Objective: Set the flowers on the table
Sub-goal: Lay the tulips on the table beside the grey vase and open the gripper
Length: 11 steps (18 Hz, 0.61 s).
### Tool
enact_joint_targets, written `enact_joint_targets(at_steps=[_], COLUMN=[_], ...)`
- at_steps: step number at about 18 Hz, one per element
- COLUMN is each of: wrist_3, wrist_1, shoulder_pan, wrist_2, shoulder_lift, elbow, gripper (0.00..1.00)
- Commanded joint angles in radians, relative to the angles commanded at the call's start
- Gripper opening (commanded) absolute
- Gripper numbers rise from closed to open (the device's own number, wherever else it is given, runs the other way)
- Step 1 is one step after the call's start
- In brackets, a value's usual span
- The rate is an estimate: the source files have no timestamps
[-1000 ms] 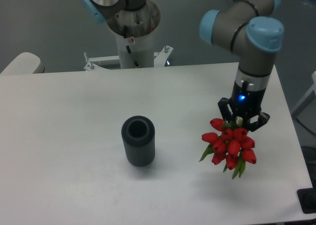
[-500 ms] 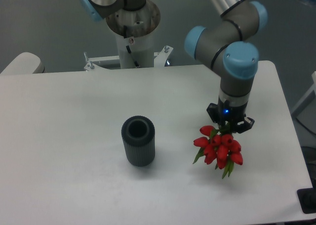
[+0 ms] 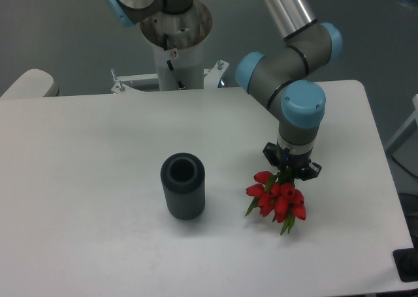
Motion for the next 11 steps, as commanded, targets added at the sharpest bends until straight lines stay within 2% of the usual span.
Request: enact_joint_targets(at_steps=[2, 3, 4, 6, 9, 11], wrist_3=[0.000, 0.000, 0.003, 0.009, 0.009, 0.011], wrist_1=[0.006, 0.009, 0.012, 0.023, 0.028, 0.032], shoulder_pan=[-0.011, -0.011, -0.011, -0.011, -0.009, -0.009], wrist_2=[0.000, -0.002, -0.002, -0.002, -0.002, -0.008], shoulder_lift=[-0.002, -0.006, -0.008, -0.012, -0.014, -0.014], elbow=[-0.002, 0.002, 0.003, 0.017, 0.043, 0.083], gripper=[0.35, 0.39, 0.51, 0.99, 1.00, 1.00])
